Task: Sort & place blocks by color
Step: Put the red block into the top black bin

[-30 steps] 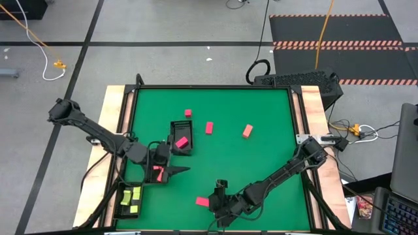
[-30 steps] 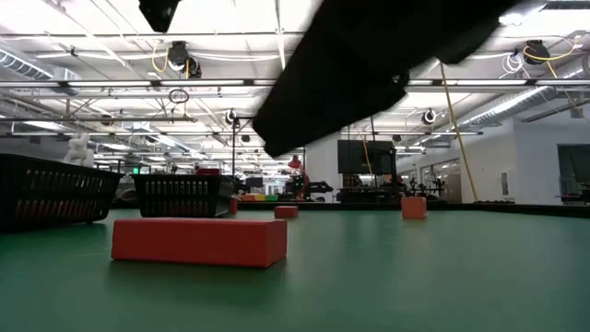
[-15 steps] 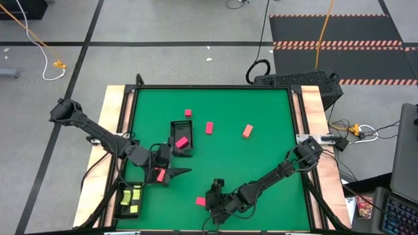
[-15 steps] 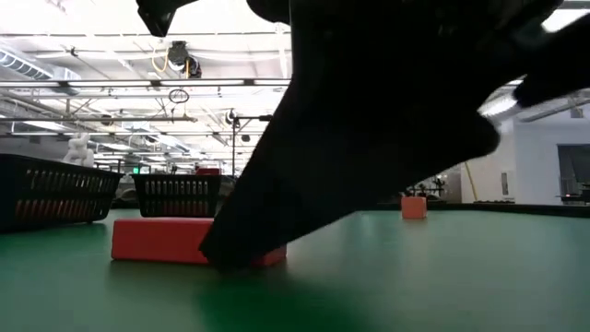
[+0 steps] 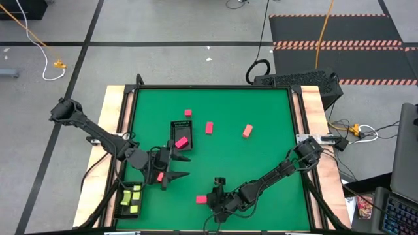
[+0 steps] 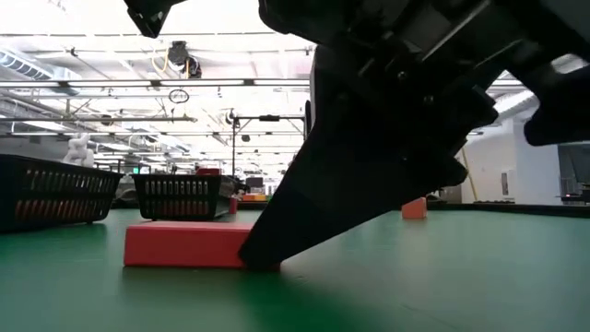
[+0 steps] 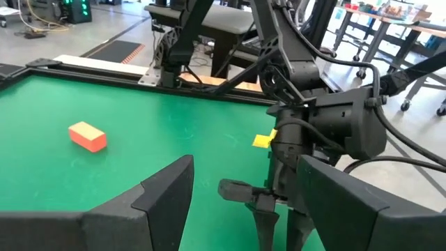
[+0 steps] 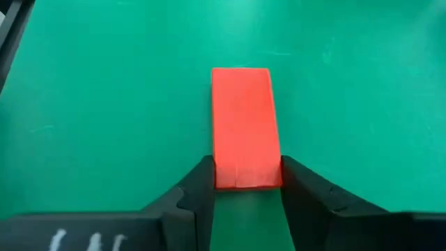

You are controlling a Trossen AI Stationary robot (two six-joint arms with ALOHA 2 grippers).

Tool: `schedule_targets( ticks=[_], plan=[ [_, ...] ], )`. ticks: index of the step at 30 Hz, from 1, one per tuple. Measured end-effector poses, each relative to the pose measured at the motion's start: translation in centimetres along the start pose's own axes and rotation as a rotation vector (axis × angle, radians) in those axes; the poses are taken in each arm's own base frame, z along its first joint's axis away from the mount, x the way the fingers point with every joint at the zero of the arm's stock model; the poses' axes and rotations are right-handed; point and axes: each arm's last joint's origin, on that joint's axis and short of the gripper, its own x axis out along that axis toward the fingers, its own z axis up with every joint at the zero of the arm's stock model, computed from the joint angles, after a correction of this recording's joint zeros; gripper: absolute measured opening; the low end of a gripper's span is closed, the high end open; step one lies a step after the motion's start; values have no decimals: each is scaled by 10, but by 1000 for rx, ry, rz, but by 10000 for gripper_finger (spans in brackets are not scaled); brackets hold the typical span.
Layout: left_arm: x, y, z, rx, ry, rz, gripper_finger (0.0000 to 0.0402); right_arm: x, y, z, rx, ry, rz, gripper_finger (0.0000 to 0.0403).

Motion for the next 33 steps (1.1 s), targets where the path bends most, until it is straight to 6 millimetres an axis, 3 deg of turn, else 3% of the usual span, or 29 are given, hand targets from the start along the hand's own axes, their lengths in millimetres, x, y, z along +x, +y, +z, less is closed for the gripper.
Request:
schedule_targets(
  ticks=[8,17,26,33],
  plan=[
    [-1,-3,-2,-18,12,1,255,6,-13,2,-31,-1,-17,118],
    [-5,-9,-5,24,21,-5,255,-6,-45,28,-96,-43,-65,118],
    [-5,-8,-5,73,5,56,255,-15,-102,61,-148,-98,-163,118],
    [-5,-8,-5,116,7,56,255,-3,-161,80,-130,-159,-137,118]
  ],
)
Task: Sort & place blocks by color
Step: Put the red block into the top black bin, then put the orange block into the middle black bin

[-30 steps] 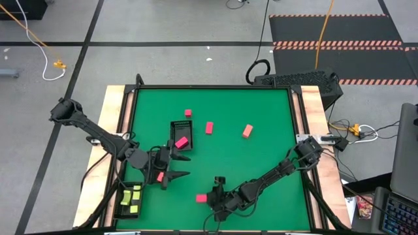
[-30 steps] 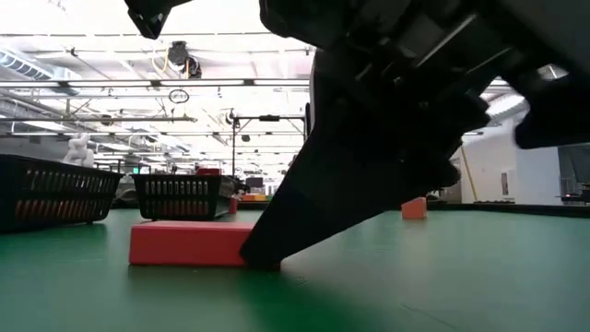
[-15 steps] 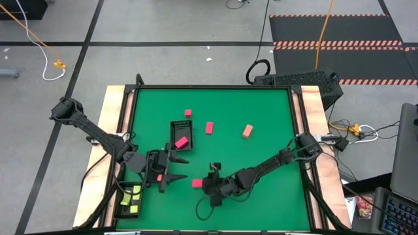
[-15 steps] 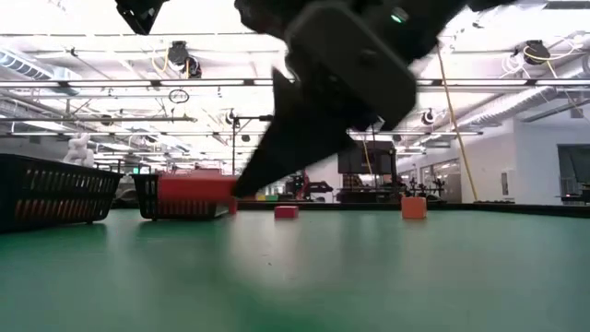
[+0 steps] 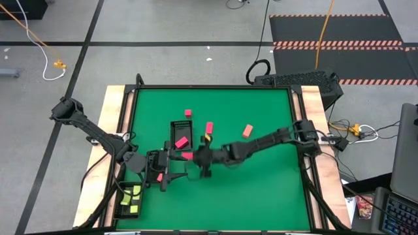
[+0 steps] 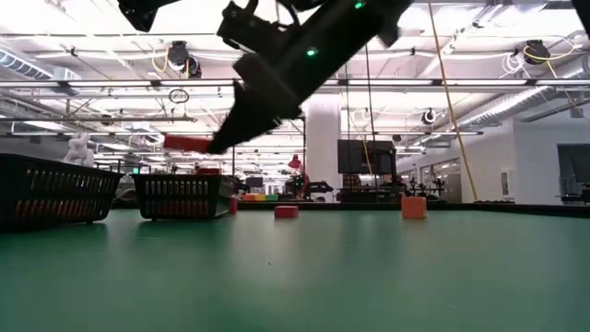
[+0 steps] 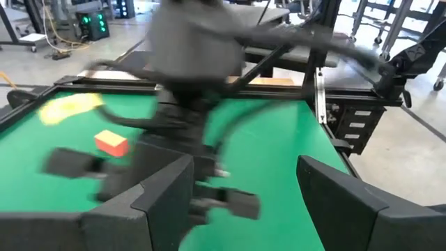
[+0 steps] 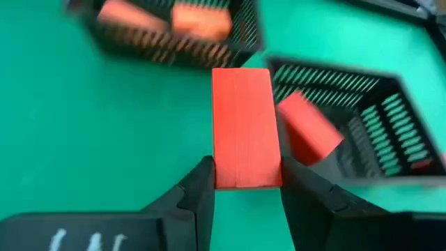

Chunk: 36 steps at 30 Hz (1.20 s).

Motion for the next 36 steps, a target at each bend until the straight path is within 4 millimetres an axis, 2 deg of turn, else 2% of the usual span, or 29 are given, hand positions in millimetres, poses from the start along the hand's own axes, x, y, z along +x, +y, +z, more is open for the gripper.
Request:
schedule_targets(
  ticks=[5,10,14,18,20,25,28,32,36],
  plan=[
    [0,0,0,6,-2,0,255,8,-35,8,23,-101,-10,118],
    [0,0,2,29,-19,-1,255,13,-64,10,66,-155,64,118],
    [0,0,4,33,-30,-4,255,15,-74,8,96,-153,54,118],
    [0,0,4,48,-35,-4,255,15,-76,7,115,-152,55,119],
    [0,0,4,47,-35,-4,255,16,-75,6,123,-176,52,149],
    [0,0,4,44,-34,-4,255,17,-74,3,136,-238,42,275],
    [0,0,4,32,-32,-4,255,17,-74,0,135,-226,42,328],
    [0,0,4,24,-31,-5,255,12,-76,-5,111,-133,-29,359],
    [-1,0,2,12,-14,-6,255,-16,-84,-6,49,35,-145,363]
  ],
)
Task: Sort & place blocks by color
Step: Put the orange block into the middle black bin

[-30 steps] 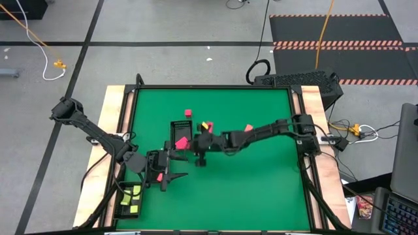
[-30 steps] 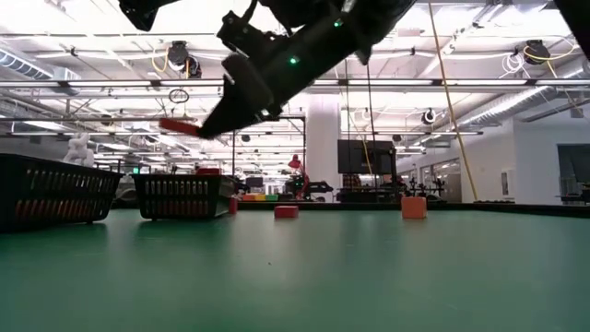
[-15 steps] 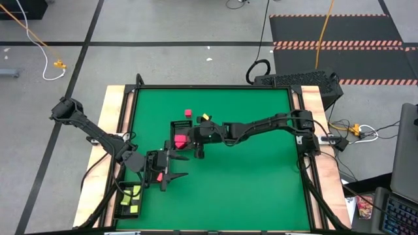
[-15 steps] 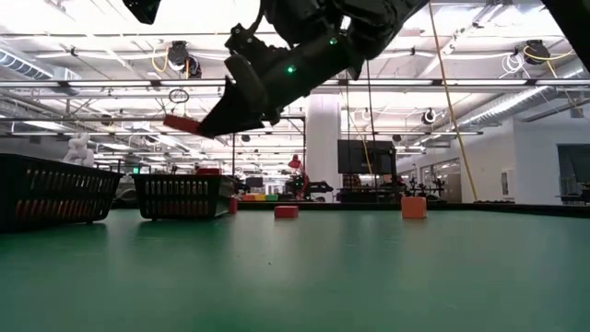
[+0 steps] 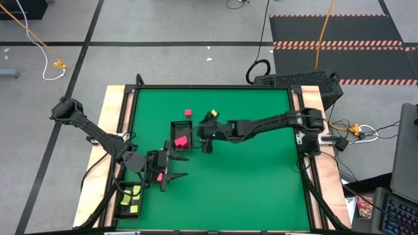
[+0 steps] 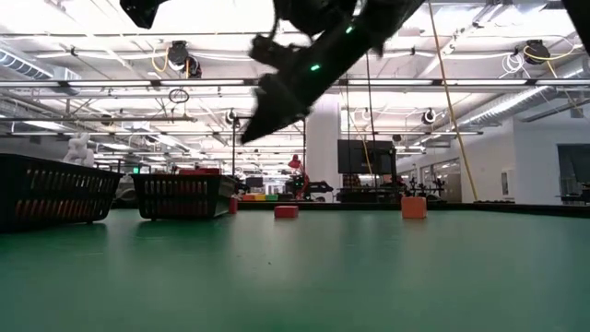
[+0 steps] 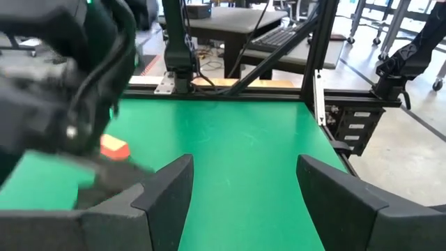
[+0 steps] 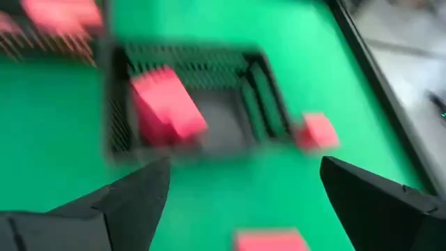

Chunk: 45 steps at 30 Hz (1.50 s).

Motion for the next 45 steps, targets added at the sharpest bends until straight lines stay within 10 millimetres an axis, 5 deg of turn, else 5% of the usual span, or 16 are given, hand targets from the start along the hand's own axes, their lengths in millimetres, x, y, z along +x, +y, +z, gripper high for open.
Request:
schedule_targets(
  ticks=[5,9,14,29,38,45],
  plan=[
    [0,-1,-1,-20,12,-2,255,-39,-24,-13,-28,265,-168,364],
    [0,-1,-1,-44,12,-2,255,-66,-50,-27,111,437,-293,356],
    [0,-1,-1,-47,11,-2,255,-81,-70,-46,230,575,-258,343],
    [0,-1,-1,-18,13,-3,255,-69,-65,-140,208,815,-120,336],
    [0,0,-2,-15,15,-2,255,-63,-60,-147,279,774,-45,336],
    [0,0,-2,-22,18,-1,255,-57,-51,-139,540,705,224,336]
  ],
)
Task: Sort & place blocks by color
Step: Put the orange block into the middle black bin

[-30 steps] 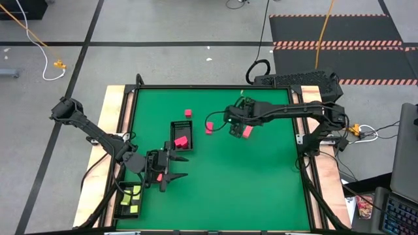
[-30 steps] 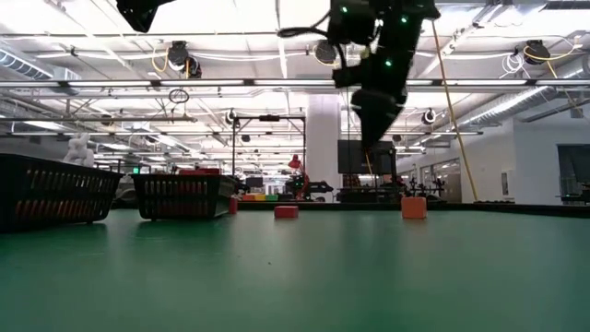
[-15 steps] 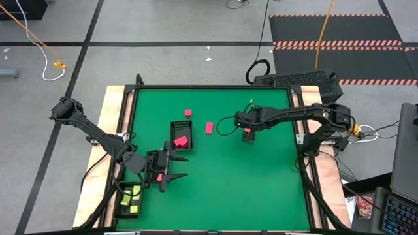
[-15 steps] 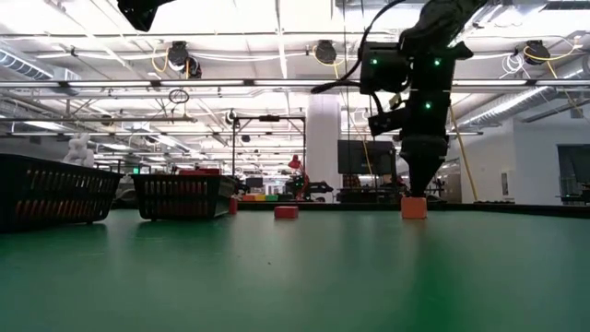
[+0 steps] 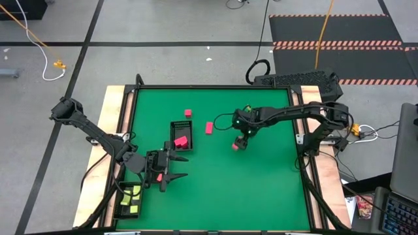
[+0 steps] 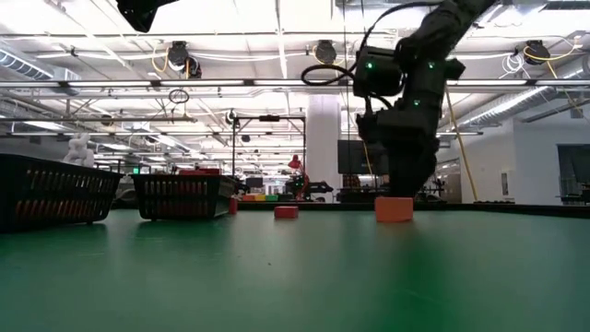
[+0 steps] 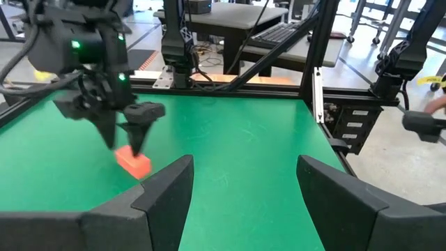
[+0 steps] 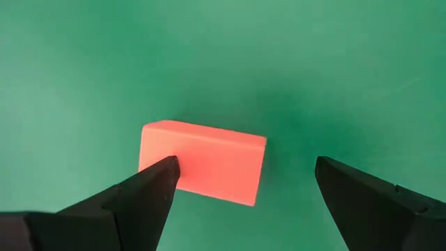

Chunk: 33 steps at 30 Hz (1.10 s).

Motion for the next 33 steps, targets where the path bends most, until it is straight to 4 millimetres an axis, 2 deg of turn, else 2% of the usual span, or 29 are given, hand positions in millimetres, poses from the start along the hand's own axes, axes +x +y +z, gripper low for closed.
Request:
schedule_targets(
  ticks=[5,9,15,18,23,28,33],
  plan=[
    [0,0,0,0,0,0,255,-5,5,3,65,-46,87,336],
    [0,0,0,0,1,0,255,-20,5,3,8,-119,65,336],
    [0,0,-1,3,7,2,255,-56,16,-4,-307,-267,67,336],
    [0,0,-1,4,7,3,255,-64,26,-10,-542,-301,60,336],
    [0,0,-1,7,5,3,255,-61,44,-18,-856,-294,51,336],
    [0,1,0,8,4,6,255,-42,57,-20,-980,-245,-17,323],
    [1,1,0,8,3,8,255,-17,62,-19,-1031,-165,-24,307]
  ],
)
